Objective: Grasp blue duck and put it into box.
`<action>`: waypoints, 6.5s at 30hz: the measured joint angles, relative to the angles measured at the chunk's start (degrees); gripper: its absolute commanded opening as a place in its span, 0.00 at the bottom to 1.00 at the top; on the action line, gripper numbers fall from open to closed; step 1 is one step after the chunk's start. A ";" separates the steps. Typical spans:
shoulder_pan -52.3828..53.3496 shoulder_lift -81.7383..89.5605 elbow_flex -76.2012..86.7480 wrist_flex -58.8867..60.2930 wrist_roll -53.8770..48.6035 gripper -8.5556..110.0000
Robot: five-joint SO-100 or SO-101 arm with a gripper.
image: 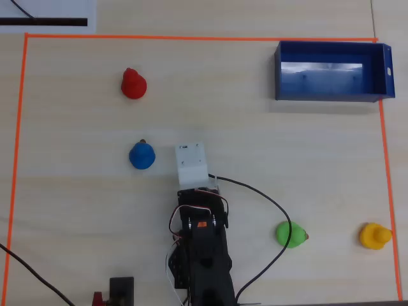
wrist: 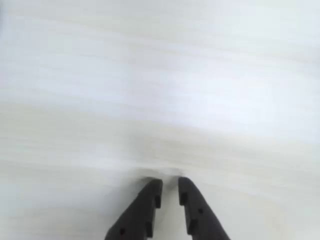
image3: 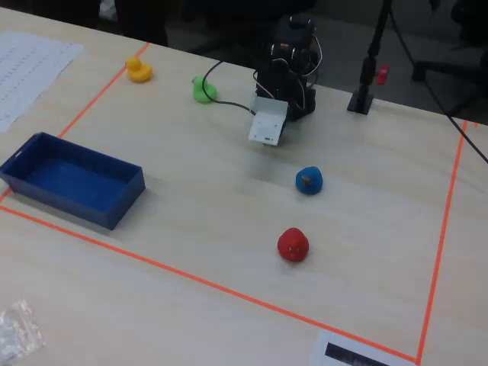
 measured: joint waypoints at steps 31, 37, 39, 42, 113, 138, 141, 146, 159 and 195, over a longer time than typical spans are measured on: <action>0.00 0.00 0.00 0.00 0.00 0.08; 0.00 0.00 0.00 0.00 0.00 0.08; 0.00 0.00 0.00 0.00 0.00 0.08; 0.00 0.00 0.00 0.00 0.00 0.08; -18.11 -70.93 -47.64 -19.86 1.93 0.32; -20.39 -87.01 -51.94 -28.30 10.11 0.32; -20.39 -87.01 -51.33 -28.83 10.28 0.32; -20.39 -87.89 -51.06 -30.85 10.28 0.32; -18.90 -90.62 -51.06 -32.52 9.76 0.07; 22.06 -122.61 -129.64 -14.85 1.23 0.07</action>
